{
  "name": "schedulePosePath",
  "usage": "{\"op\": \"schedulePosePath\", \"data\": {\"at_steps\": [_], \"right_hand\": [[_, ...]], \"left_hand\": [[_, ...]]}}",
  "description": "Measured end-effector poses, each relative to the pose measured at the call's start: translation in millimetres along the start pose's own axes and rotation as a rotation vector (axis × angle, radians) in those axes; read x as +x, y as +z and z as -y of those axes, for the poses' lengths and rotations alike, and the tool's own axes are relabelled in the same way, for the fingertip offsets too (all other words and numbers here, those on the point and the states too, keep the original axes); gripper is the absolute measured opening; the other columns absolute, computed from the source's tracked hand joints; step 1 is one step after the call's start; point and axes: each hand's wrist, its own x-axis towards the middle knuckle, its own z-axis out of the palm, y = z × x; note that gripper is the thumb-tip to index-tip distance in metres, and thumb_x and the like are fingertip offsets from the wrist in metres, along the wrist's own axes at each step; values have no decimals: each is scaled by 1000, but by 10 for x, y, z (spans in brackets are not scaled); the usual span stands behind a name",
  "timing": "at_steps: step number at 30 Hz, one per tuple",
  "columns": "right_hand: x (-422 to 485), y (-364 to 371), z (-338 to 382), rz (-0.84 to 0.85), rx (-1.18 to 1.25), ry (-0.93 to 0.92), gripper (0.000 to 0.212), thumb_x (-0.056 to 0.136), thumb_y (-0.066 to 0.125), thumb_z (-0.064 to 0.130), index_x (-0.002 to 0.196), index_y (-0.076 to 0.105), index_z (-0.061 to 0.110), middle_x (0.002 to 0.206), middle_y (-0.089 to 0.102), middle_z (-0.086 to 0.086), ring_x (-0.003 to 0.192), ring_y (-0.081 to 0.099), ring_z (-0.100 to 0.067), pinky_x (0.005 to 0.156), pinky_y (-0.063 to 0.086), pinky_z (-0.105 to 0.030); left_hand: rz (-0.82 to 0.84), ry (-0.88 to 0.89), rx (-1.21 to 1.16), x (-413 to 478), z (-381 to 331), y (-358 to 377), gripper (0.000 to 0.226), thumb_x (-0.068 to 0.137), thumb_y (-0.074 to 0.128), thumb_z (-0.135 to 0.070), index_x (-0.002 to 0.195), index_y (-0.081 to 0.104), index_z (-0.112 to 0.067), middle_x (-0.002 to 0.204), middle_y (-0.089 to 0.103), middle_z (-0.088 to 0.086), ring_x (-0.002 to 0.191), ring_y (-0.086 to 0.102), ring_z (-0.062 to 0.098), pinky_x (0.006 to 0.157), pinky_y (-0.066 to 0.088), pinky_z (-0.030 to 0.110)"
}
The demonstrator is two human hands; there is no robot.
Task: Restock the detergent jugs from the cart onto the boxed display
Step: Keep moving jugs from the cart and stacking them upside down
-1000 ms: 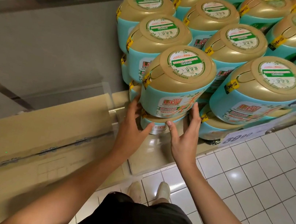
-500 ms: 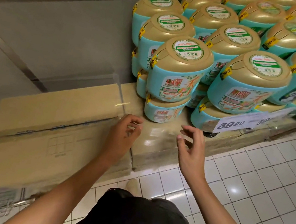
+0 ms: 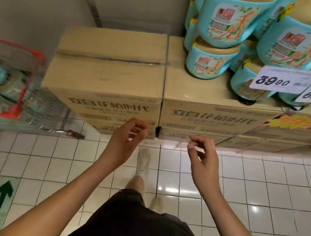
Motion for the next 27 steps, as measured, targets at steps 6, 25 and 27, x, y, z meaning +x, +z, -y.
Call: {"op": "schedulePosePath", "data": {"at_steps": [6,25,27], "right_hand": [[-646,377,122,217,-18,13,18,106,61,15,112,67,31,115,64,12,106,66,-14,83,50,-15],[-1974,3700,701,885,-138,-57,23,105,62,15,105,69,37,111,72,8,99,69,-17,90,58,-62],[-2101,4084,799,925,-158,-80,17,105,62,23,107,68,38,113,72,9,101,68,-17,89,59,-60]], "left_hand": [[-169,-63,-20,-1159,334,-390,12,104,64,-21,107,67,-33,108,73,-19,101,70,8,83,51,13],[-810,-480,-156,-4321,2022,-2767,12,104,57,-33,109,68,-38,112,73,-16,102,72,12,91,59,39],[-844,-503,-183,-4502,2156,-3035,13,102,56,-36,109,68,-37,113,73,-17,103,71,13,93,59,42]]}}
